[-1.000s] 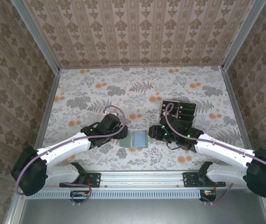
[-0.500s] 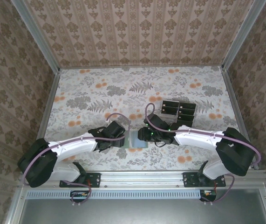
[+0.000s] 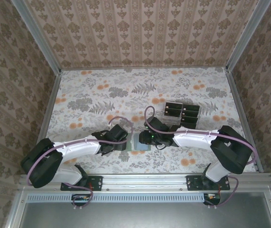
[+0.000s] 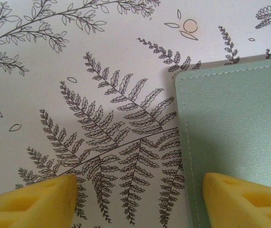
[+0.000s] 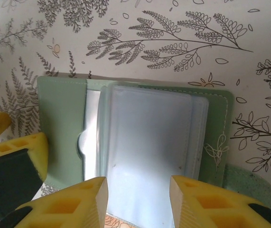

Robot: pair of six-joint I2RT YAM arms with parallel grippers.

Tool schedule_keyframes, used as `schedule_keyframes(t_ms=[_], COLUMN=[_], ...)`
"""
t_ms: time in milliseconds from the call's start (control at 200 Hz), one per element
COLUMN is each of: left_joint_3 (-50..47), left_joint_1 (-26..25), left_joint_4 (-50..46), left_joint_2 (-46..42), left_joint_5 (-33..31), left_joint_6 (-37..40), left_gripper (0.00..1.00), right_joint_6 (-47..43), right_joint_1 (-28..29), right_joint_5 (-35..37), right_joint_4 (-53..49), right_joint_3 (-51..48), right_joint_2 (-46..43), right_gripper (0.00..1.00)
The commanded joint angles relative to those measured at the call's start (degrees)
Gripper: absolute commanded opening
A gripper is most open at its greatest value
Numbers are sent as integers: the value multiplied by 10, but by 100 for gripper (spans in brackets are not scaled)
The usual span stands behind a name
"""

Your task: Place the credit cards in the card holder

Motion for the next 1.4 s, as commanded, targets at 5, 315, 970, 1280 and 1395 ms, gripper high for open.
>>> schedule_keyframes(t_ms=[5, 315, 970, 1280, 1395], left_joint_3=[-9, -13, -14, -18, -20], left_joint_1=[-5, -7, -9, -13, -14], left_joint_4=[-1, 8, 26, 47, 53], left_joint_2=[-4, 5, 23, 37, 37], left_joint_5=[-10, -10, -5, -4, -3], left_joint_6=[-11, -13, -16, -16, -16], left_gripper=[71, 71, 70, 70, 70], right_joint_6=[5, 16, 19, 32, 38], right_joint_1=[1, -3, -7, -12, -14], right_joint_5=[5, 5, -16, -75, -90], right_joint_4=[16, 37, 68, 147, 161], right_joint_3=[-4, -25, -36, -44, -39], right_joint_2=[9, 22, 39, 47, 58], right_gripper=[39, 39, 43, 43, 43])
